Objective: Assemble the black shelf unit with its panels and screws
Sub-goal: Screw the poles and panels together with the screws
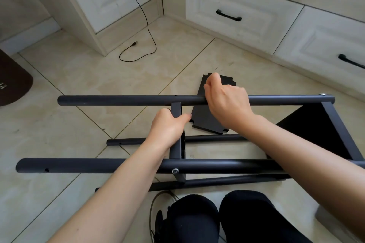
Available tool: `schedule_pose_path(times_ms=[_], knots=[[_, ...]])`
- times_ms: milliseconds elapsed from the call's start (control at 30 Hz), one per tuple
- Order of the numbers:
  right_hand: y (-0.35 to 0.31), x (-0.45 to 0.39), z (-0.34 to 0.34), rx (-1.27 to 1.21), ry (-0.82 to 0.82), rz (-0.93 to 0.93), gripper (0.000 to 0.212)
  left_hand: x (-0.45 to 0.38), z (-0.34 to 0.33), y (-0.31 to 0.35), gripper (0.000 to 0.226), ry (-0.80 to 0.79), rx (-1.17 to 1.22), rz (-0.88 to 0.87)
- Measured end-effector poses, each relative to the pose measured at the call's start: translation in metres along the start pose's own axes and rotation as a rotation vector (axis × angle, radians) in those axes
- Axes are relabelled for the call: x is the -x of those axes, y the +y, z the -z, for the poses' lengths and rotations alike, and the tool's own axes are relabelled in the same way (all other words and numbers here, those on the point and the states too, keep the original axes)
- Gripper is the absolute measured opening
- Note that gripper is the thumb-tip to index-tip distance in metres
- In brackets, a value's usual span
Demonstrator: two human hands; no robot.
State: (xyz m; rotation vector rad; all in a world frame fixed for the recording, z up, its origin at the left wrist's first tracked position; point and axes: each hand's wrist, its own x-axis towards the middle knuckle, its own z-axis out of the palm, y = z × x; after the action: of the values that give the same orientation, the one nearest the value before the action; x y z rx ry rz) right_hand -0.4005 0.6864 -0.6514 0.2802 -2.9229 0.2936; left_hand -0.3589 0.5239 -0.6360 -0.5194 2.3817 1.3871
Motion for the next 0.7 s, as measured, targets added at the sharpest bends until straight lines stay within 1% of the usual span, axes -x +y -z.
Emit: schedule_pose_path(times_ms=[33, 100, 133, 167, 233, 267, 367, 433, 500, 567, 700], knots=[[0.000, 0.000, 0.002, -0.057, -0.005, -0.002, 0.019, 0.002, 0.005, 0.000, 0.038, -0.021, -0.049, -0.001], [0.000, 0.000, 0.008, -0.198, -0.035, -0.005, 0.019, 0.008, 0.017, -0.002, 0.068, -0.054, -0.132, -0.016], [0.001, 0.001, 0.013, -0.273, -0.055, 0.002, 0.020, 0.013, 0.023, -0.005, 0.079, -0.071, -0.172, -0.047], [0.002, 0.002, 0.018, -0.345, -0.068, 0.016, 0.021, 0.019, 0.028, -0.008, 0.085, -0.081, -0.224, -0.092], [0.005, 0.008, 0.028, -0.437, -0.075, 0.052, 0.022, 0.034, 0.039, -0.018, 0.089, -0.090, -0.362, -0.201], [0.007, 0.012, 0.033, -0.452, -0.073, 0.065, 0.020, 0.042, 0.045, -0.023, 0.091, -0.119, -0.423, -0.263], [0.006, 0.028, 0.043, -0.472, -0.063, 0.098, 0.017, 0.057, 0.061, -0.031, 0.099, -0.310, -0.566, -0.423], [0.004, 0.038, 0.045, -0.519, -0.091, 0.087, 0.015, 0.060, 0.069, -0.034, 0.100, -0.400, -0.650, -0.468], [0.002, 0.047, 0.044, -0.602, -0.157, 0.064, 0.015, 0.058, 0.072, -0.035, 0.101, -0.418, -0.681, -0.491], [0.002, 0.054, 0.041, -0.676, -0.258, 0.026, 0.015, 0.055, 0.073, -0.036, 0.098, -0.409, -0.665, -0.509], [0.006, 0.060, 0.029, -0.742, -0.421, -0.065, 0.009, 0.052, 0.071, -0.038, 0.092, -0.387, -0.633, -0.524]])
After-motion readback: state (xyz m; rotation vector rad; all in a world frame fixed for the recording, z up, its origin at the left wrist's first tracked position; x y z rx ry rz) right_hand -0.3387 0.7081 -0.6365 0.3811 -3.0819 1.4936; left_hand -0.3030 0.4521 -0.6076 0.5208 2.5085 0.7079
